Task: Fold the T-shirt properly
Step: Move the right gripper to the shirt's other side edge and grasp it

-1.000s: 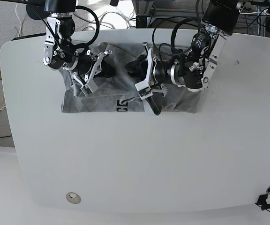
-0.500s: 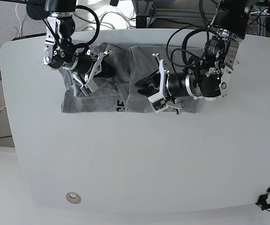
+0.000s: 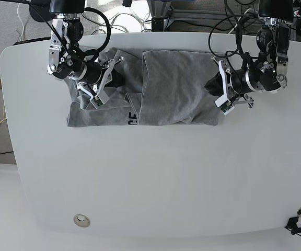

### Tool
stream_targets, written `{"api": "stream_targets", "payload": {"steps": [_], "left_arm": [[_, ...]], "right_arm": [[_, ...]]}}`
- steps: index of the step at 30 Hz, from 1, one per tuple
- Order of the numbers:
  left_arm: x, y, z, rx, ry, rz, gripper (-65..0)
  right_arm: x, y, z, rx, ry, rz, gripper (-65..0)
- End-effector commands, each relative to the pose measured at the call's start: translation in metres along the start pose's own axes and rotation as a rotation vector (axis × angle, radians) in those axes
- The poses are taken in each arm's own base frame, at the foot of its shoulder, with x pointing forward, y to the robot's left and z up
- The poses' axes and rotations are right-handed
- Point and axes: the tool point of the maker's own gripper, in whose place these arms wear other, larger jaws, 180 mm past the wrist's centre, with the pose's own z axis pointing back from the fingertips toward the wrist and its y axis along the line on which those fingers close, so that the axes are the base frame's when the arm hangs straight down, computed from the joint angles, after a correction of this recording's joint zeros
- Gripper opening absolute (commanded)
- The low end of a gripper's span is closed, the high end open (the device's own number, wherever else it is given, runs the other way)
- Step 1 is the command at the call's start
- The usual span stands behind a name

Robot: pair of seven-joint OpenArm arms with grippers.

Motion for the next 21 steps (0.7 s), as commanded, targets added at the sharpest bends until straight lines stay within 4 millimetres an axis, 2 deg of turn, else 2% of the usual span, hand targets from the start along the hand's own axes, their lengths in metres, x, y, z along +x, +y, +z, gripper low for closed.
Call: {"api": "stream_targets", "payload": {"steps": [1,4,9,13,15,17,21], "left_arm": [[0.017,0.002,0.005,0.004,-0.065,-0.015,-55.9],[0.019,0.008,0.003,0.041,-0.077,-0.037,-55.9],[-0.018,0.013,-0.023,0.060,0.042,0.028,-55.9],[-0.030,0.015,-0.034,0.048,0.032,0.077,-55.9],[-0.034,0.015,-0.036,0.043,0.042,0.089,-55.9],[-0.035,0.015,-0.036,0.043,0.043,0.090,-55.9],[-0.036,0.016,-0.035,0.045,0.045,0.089,-55.9]], "right_arm": [[0.024,-0.006,0.007,-0.022,-0.049,0.041,-65.0],[0.032,-0.009,0.008,-0.029,-0.064,0.050,-65.0],[0.044,-0.010,0.014,-0.046,-0.090,0.082,-65.0],[0.071,-0.002,0.030,-0.069,-0.158,0.153,-64.5],[0.084,0.002,0.039,-0.083,-0.194,0.191,-51.2],[0.096,-0.006,0.059,-0.138,-0.250,0.199,-38.8],[0.098,-0.047,0.095,-0.270,-0.301,0.108,-17.6]]}}
